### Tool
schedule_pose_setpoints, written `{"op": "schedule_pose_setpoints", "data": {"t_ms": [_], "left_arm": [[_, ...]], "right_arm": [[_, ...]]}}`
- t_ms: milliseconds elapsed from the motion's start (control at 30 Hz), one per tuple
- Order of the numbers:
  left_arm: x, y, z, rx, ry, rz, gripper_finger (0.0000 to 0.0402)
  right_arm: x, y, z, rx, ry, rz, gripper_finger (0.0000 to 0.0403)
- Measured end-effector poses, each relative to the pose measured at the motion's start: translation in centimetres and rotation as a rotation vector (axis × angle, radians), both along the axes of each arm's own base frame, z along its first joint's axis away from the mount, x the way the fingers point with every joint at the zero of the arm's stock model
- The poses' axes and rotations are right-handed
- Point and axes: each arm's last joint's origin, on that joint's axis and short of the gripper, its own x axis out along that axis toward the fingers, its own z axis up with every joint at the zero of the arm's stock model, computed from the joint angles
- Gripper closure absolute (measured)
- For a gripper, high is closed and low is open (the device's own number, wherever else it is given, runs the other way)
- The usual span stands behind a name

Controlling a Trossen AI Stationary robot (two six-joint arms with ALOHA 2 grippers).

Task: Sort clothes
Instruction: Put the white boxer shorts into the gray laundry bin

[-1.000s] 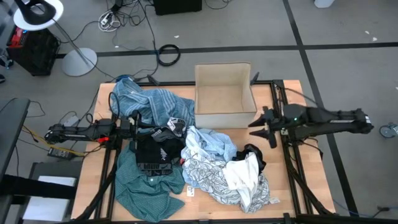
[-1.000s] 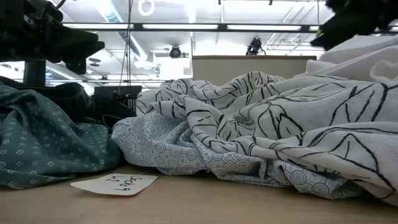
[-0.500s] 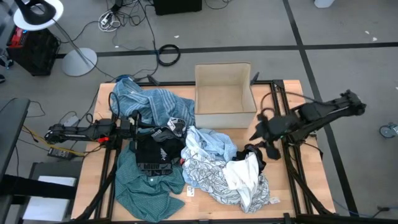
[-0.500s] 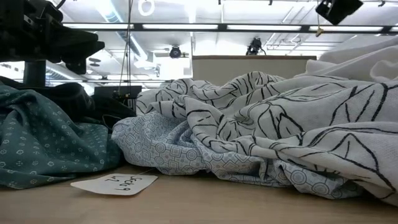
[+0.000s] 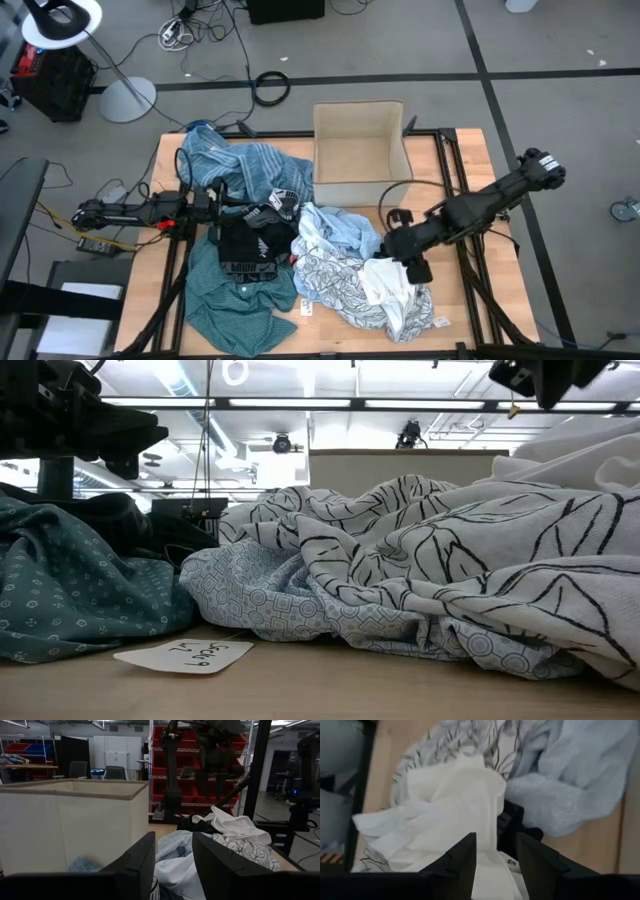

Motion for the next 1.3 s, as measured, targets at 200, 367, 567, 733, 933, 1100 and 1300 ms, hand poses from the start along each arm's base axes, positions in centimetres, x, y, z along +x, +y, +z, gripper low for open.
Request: {"op": "schedule_pose_setpoints", "data": {"t_ms": [200,367,567,733,933,1100,1300], "left_arm": [[0.0,0.0,0.0,0.0,0.0,0.0,0.0266],[0.0,0.0,0.0,0.0,0.0,0.0,0.0266],[0.0,0.0,0.0,0.0,0.0,0.0,0.0266],[0.0,0.0,0.0,0.0,0.0,0.0,0.0266],[0.0,0.0,0.0,0.0,0.0,0.0,0.0266],[0.0,0.0,0.0,0.0,0.0,0.0,0.0266],[0.0,0.0,0.0,0.0,0.0,0.0,0.0266]], "right_arm": [[1.4,0.7,-2.4,-0.039,0.118,-0.048,0.0263],[2.3,1.2,-3.9,-0.048,0.176,-0.046,0.0268],[2.5,1.3,-4.6,-0.044,0.212,-0.015,0.0367],[2.1,1.0,-3.7,-0.047,0.181,-0.028,0.0398],[1.0,0.4,-1.9,0.014,0.127,-0.116,0.0401],[0.9,0.4,-1.5,0.065,0.107,-0.187,0.0385],[0.9,0.5,-1.6,0.067,0.109,-0.179,0.0328]]}}
